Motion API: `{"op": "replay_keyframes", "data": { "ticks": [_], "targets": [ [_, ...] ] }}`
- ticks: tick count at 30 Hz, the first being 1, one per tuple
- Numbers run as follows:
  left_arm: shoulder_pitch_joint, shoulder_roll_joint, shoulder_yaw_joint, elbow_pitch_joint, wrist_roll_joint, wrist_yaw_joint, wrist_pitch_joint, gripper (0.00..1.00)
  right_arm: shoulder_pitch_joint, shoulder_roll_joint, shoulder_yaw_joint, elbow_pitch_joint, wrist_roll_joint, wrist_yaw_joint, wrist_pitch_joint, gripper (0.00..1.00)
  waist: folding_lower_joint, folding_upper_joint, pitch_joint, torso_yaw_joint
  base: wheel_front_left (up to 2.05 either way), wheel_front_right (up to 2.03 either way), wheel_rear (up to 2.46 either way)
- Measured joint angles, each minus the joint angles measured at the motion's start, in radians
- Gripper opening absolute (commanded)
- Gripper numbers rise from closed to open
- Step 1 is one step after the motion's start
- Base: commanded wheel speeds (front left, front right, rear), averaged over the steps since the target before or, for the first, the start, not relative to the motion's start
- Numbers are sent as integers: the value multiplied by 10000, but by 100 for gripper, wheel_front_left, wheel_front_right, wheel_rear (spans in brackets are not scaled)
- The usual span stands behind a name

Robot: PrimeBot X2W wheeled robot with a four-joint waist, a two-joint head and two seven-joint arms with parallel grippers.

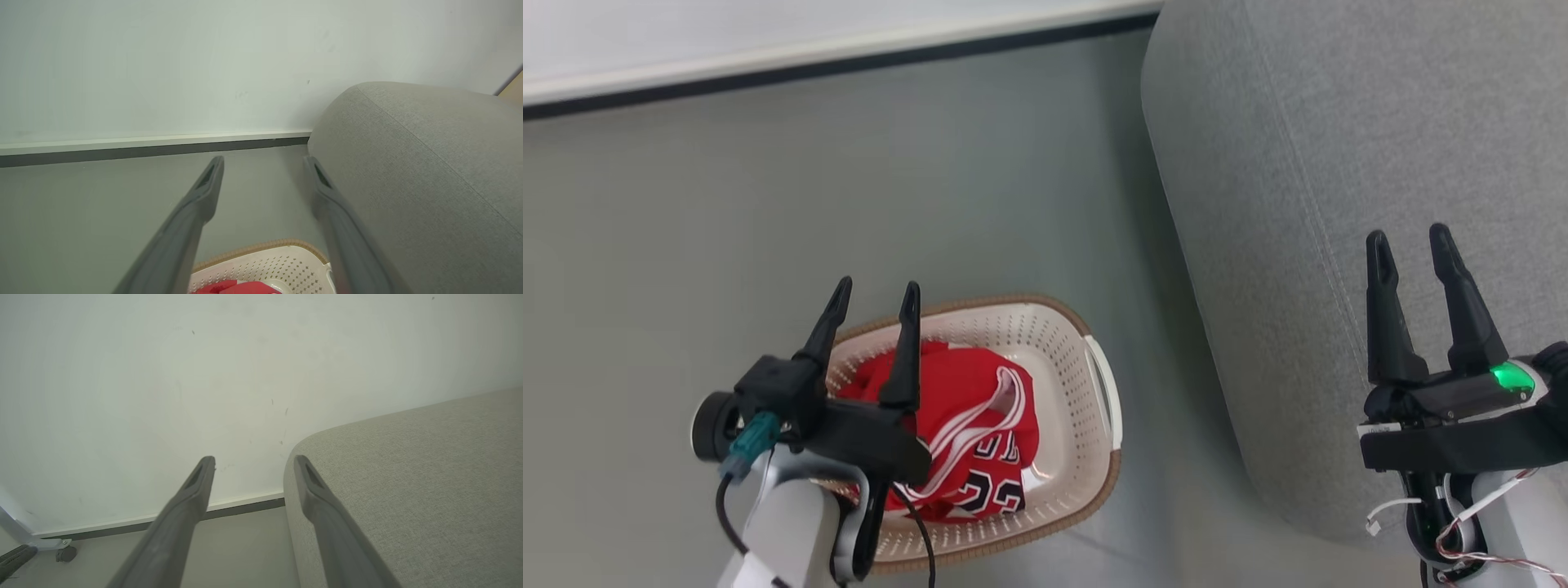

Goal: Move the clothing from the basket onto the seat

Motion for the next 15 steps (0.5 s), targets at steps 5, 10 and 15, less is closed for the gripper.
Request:
{"op": "replay_keyframes", "data": {
  "ticks": [5, 10, 15],
  "targets": [
    [-535, 29, 10, 472, 127, -48, 169, 100, -221, 75, -6, -313, 2, 48, 0, 100, 0, 1, 558, -138, 0, 0, 0],
    [-1152, 130, 33, 1181, 144, -48, 468, 100, -616, 178, 17, -660, 12, 88, 0, 100, -1, -1, 1262, -298, 0, 0, 0],
    [-1712, 123, 42, 2013, 169, -36, 832, 100, -981, 232, 94, -905, 27, 102, 0, 100, -1, -1, 1954, -450, 0, 0, 0]
  ]
}}
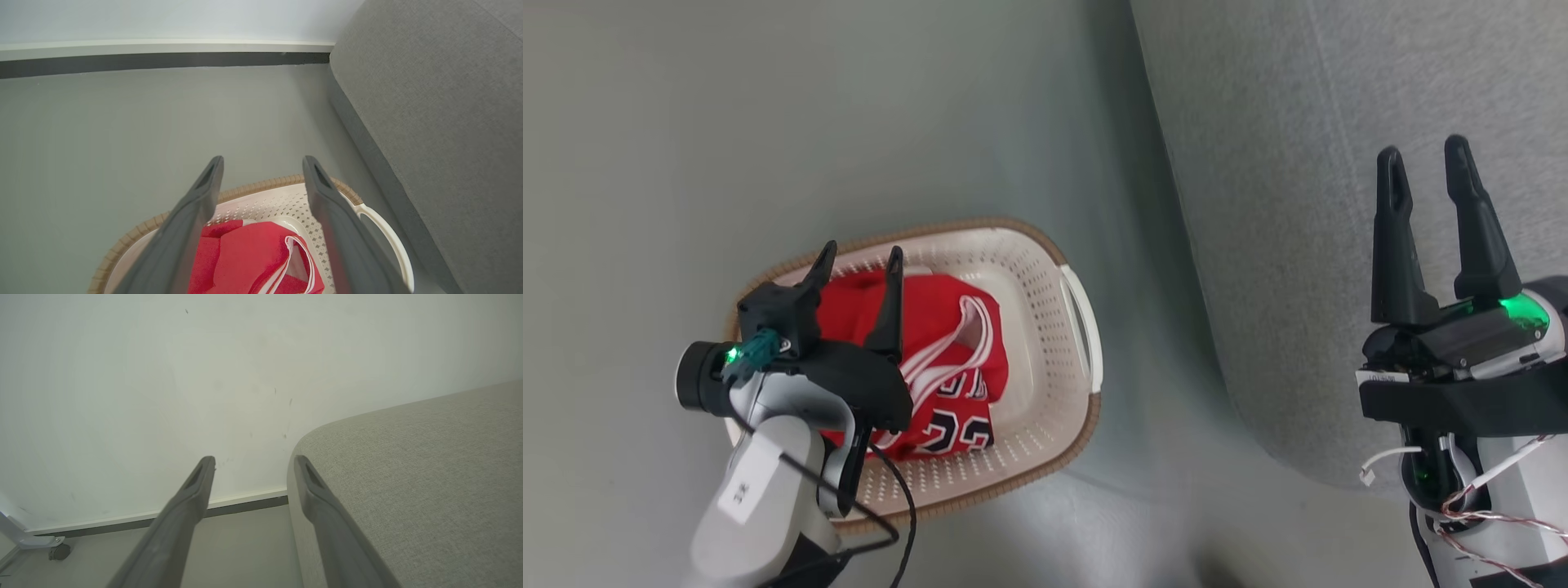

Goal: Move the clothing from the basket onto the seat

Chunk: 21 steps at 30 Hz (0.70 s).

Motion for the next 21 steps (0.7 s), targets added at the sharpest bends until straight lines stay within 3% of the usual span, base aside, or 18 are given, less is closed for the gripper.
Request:
{"op": "replay_keyframes", "data": {
  "ticks": [21],
  "targets": [
    [-1645, 23, 211, 3166, 2, 357, 1135, 100, -982, 98, 752, -257, 414, 77, -2, 100, 0, 0, 1911, -752, 0, 0, 0]
  ]
}}
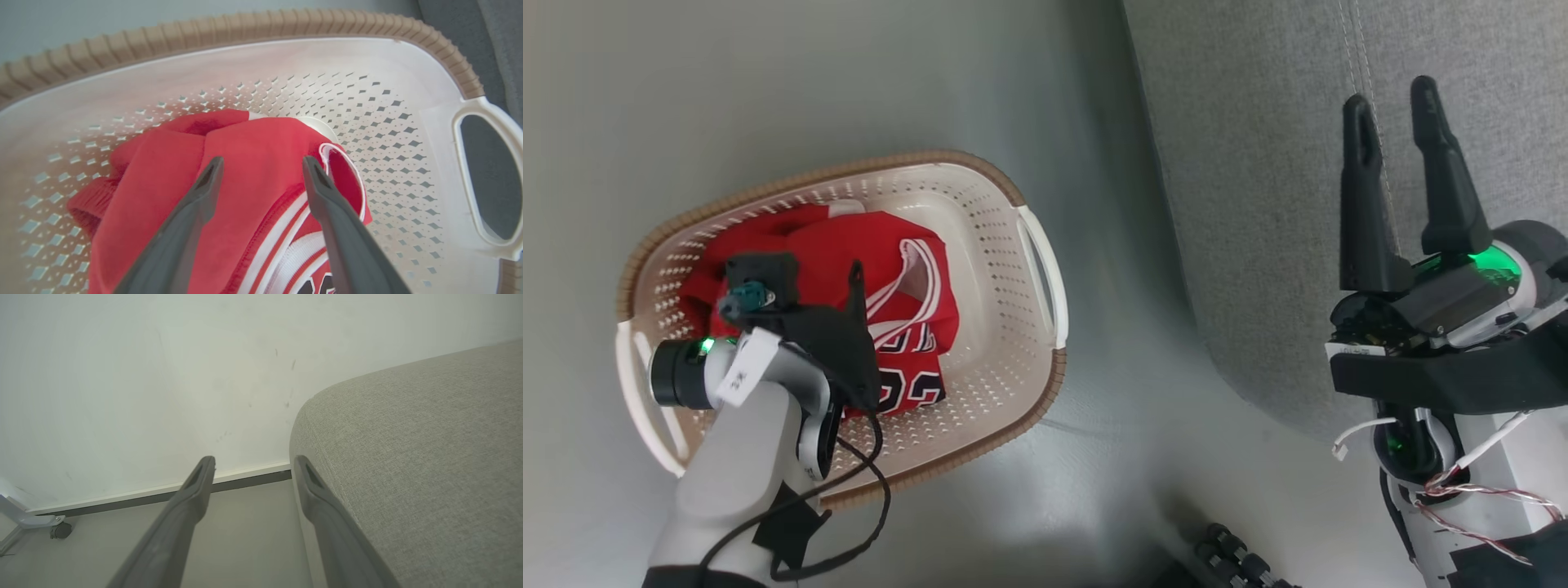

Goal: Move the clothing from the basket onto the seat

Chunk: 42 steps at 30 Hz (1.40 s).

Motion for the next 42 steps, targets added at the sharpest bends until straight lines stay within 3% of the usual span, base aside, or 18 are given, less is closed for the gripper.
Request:
{"op": "replay_keyframes", "data": {
  "ticks": [11, 26, 27, 29, 42],
  "targets": [
    [-640, 242, -364, 1488, 324, 165, 947, 100, -396, -56, 750, -140, 188, 0, 0, 100, -2, 0, 473, -438, 0, 0, 0],
    [-1344, 270, -1396, 2932, 1315, 155, 2077, 100, -598, -211, 894, -194, 288, 2, 0, 100, -1, 0, 1013, -935, 0, 0, 0],
    [-1399, 270, -1413, 2995, 1319, 150, 2121, 87, -599, -219, 901, -190, 288, 2, 0, 100, -1, 0, 1022, -939, 0, 0, 0],
    [-1476, 286, -1430, 3022, 1319, 58, 2134, 0, -613, -222, 917, -182, 288, 2, 0, 100, -1, 0, 1038, -939, 0, 0, 0],
    [-1336, 86, -1108, 3287, 882, -301, 991, 0, -767, -234, 732, 535, 286, 2, 0, 100, -2, -2, 349, -747, 0, 0, 0]
  ]
}}
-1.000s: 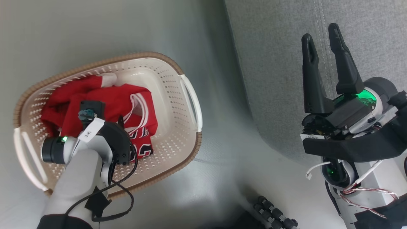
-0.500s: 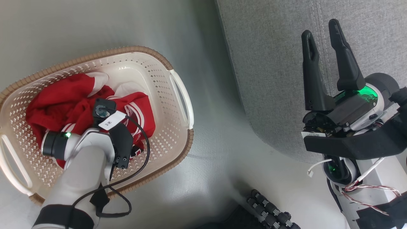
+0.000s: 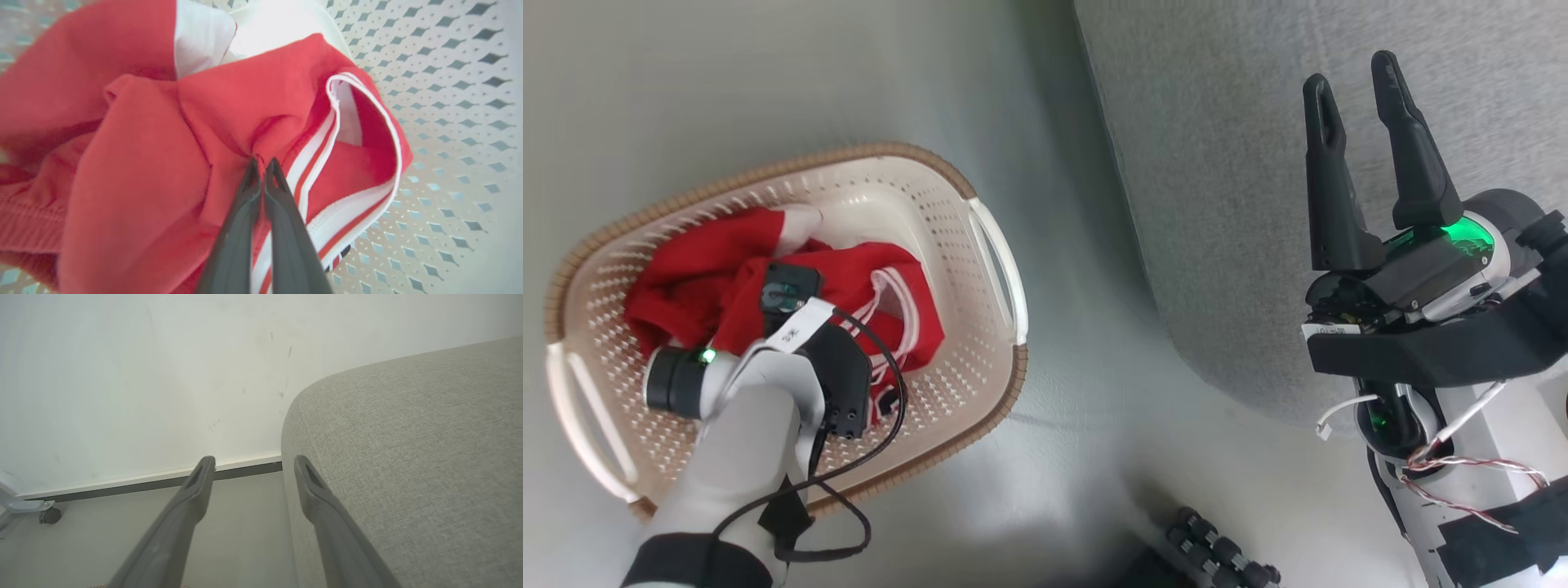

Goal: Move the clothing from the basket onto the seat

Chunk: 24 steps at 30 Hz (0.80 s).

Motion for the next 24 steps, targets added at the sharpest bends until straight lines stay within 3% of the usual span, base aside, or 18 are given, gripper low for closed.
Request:
{"op": "replay_keyframes", "data": {
  "ticks": [10, 24],
  "targets": [
    [434, -238, 144, -52, -351, -614, -1131, 0, -71, -58, -63, 454, 0, 0, 0, 100, 0, 0, -1186, 341, 0, 0, 0],
    [875, -382, 136, -591, -872, -1127, -2727, 0, 354, -368, -468, 897, -8, 0, 0, 100, -1, 0, -2901, 1089, 0, 0, 0]
  ]
}}
